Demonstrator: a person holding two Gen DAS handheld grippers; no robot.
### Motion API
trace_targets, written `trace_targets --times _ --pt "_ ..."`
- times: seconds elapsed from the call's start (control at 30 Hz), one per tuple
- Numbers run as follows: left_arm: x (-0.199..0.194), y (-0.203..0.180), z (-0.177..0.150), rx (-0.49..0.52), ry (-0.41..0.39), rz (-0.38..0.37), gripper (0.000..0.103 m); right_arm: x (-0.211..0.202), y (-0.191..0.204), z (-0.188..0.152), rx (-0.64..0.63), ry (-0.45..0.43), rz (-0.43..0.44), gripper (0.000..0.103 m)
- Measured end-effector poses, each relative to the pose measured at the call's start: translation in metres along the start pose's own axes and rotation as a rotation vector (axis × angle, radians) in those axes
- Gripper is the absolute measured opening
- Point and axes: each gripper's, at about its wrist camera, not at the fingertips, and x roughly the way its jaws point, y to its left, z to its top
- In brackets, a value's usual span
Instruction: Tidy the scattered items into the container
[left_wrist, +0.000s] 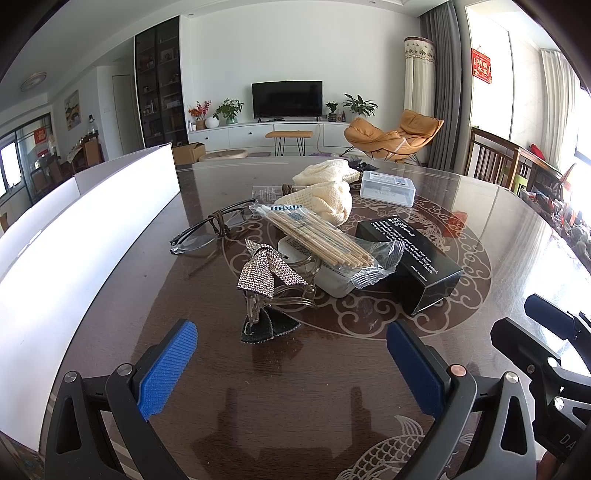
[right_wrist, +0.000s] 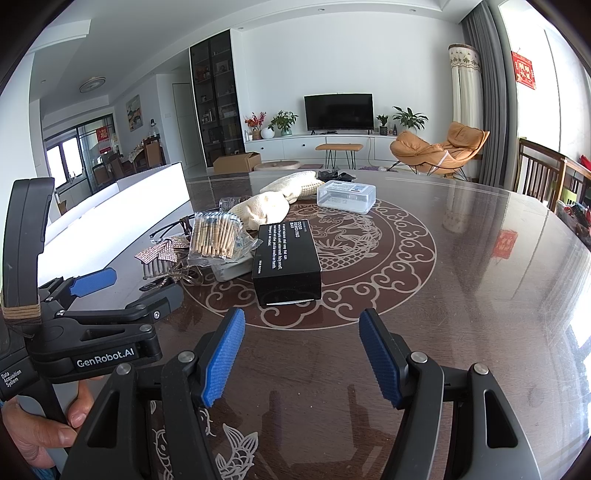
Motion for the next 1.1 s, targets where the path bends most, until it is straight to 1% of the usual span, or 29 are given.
trace_targets --times 0.8,0.9,1.1 --pt "-0.0008 -0.0013 0.0009 0.0 0.002 -0.008 0.103 0.001 0.0007 0.0003 0.002 0.003 0.004 0.066" --pt "-0.0021 -0.0012 0.0007 -0.004 0.0 -0.013 0.103 0.001 0.0006 0.0003 0.002 0.003 0.004 0.066" --pt "0.0022 0.0044 0.0016 -0.036 0.024 -0.034 0.103 0.0012 0.0019 -0.0005 0.002 0.005 0.008 0.066"
